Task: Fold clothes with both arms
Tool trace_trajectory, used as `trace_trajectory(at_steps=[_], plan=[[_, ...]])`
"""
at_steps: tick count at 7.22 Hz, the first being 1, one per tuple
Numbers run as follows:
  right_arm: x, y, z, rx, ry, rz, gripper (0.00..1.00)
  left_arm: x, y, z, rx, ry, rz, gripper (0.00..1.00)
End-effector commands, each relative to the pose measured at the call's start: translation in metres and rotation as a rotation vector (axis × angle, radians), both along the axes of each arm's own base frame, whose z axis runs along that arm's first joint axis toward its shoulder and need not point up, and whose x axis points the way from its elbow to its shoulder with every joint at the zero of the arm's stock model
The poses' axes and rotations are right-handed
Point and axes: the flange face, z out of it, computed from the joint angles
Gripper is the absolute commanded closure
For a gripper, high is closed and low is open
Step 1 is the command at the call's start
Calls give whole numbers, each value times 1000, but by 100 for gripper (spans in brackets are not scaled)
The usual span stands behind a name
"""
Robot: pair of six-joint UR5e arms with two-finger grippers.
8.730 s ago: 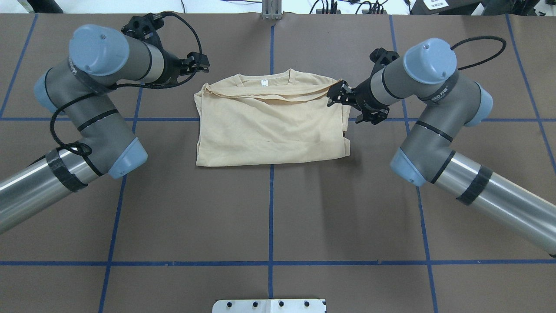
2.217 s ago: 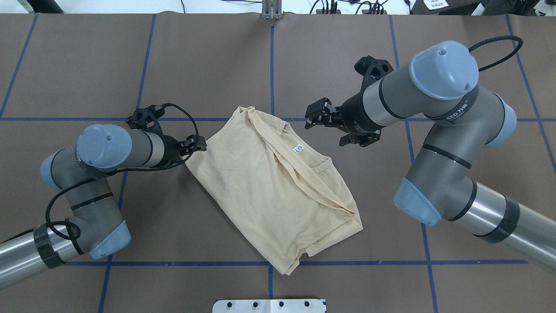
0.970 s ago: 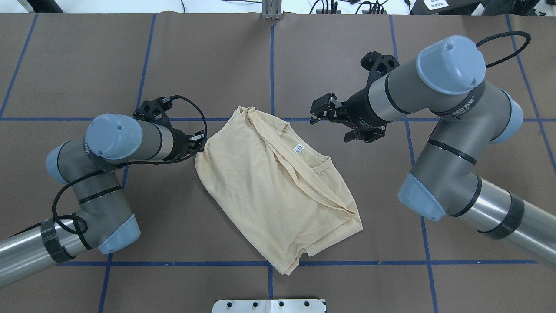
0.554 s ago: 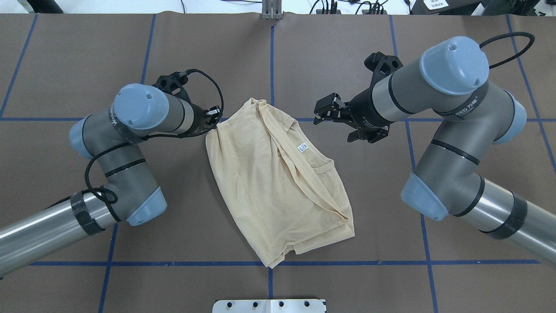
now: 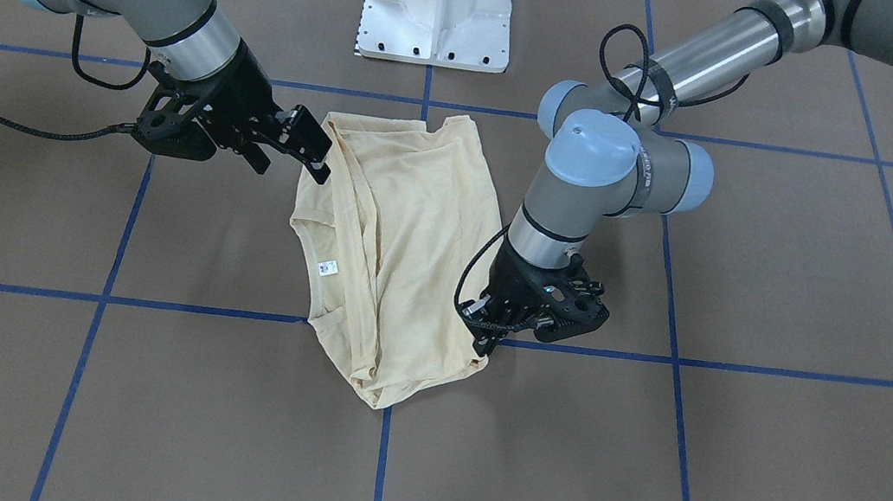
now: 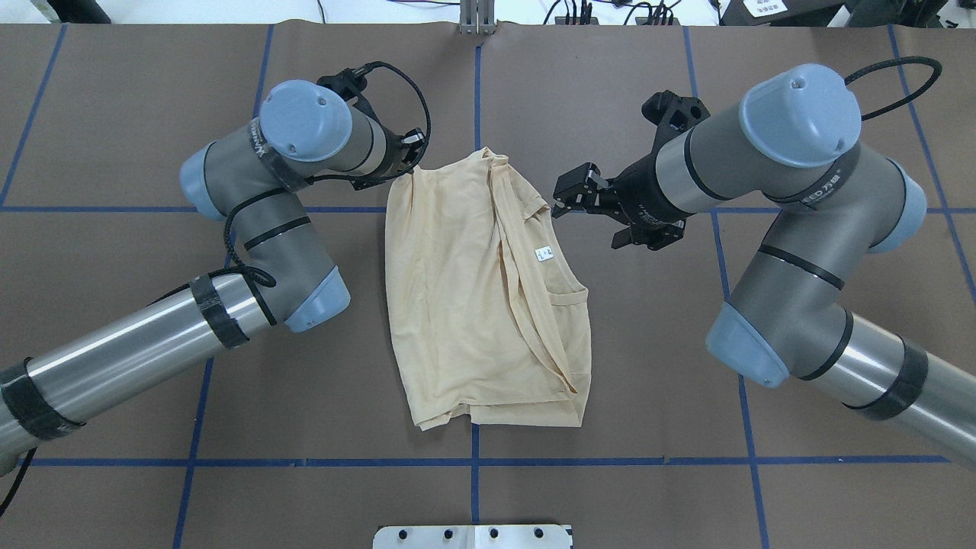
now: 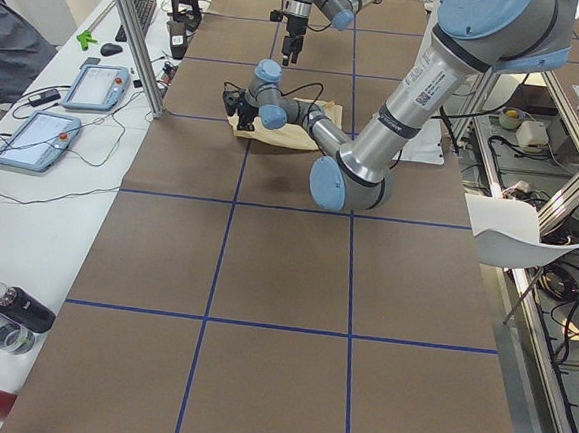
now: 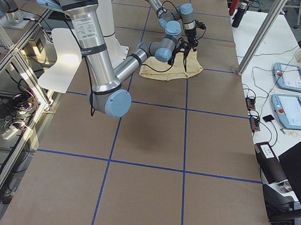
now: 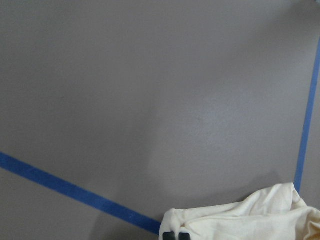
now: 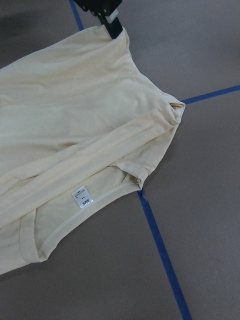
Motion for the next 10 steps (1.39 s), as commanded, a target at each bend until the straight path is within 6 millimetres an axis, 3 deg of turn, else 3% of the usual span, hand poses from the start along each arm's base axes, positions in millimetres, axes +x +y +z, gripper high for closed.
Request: trace_trajectory(at_steps=[1, 3, 4, 5, 6, 7, 8, 10], plan=[[1, -2, 3, -3, 6, 6, 0, 15, -20, 2, 14, 11, -38, 100], [-1, -1, 9, -1, 20, 20, 0, 9, -34, 18, 20, 14, -55, 100], [-6, 2, 11, 8, 28, 30, 0, 7, -36, 16, 28, 17, -72, 100], [-17, 10, 12, 22, 40, 32, 0, 5, -38, 18, 45, 7, -77, 28], [-27, 16, 10, 49, 48, 29, 0, 2, -37, 12, 83, -12, -50, 0], [-31, 21, 11, 90, 60, 2, 0, -19, -37, 4, 105, 8, -59, 0], [-38, 24, 14, 137, 113, -34, 0, -47, -23, 16, 96, 32, -24, 0], [-71, 53, 17, 260, 232, -65, 0, -106, 23, 30, 181, -40, 64, 0]])
